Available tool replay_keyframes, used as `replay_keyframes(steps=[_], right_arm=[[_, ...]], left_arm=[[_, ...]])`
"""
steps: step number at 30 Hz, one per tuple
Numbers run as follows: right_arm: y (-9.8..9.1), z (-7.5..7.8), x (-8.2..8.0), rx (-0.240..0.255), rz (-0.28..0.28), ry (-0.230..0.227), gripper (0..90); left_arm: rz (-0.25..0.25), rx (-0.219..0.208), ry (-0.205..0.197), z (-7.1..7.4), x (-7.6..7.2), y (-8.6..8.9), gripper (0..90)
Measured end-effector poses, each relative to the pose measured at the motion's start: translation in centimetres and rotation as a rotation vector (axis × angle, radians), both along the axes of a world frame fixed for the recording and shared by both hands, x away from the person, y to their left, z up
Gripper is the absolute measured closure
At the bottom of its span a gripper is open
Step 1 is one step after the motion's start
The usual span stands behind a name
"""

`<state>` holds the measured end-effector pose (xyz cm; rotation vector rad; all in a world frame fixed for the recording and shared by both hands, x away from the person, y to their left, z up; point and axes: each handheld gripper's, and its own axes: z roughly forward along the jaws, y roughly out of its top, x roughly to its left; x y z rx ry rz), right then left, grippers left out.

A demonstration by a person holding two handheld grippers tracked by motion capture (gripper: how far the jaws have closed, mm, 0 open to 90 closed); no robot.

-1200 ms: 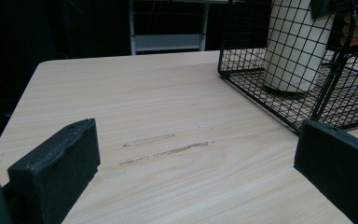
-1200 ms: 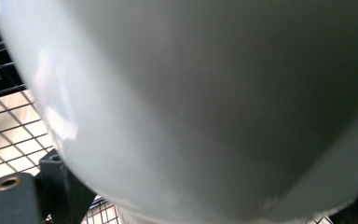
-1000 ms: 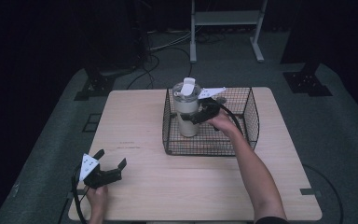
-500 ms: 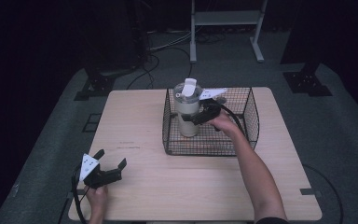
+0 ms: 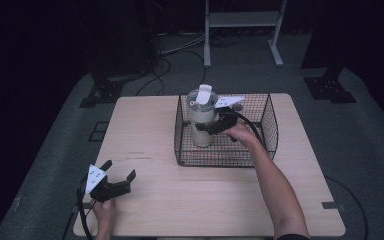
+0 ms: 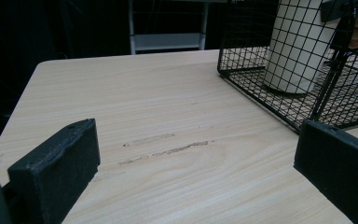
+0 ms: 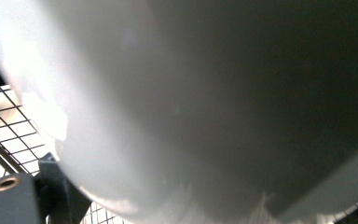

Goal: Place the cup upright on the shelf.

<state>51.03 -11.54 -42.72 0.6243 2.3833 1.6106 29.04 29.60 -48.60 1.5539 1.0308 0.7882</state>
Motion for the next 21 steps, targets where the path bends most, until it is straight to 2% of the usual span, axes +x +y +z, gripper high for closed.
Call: replay_keyframes(steps=[10,21], right_arm=[[-0.08,0.01,-0.13,-0.005,0.005,-0.005,8.1],[-0.45,0.04,-0.4,-0.012,0.002,0.01,7.2]], left_arm=[[-0.002,0.007,0.003,0.01,-0.03,0.06,0.0],[0.001,0.008,0.005,0.0,0.04,0.06,0.0]])
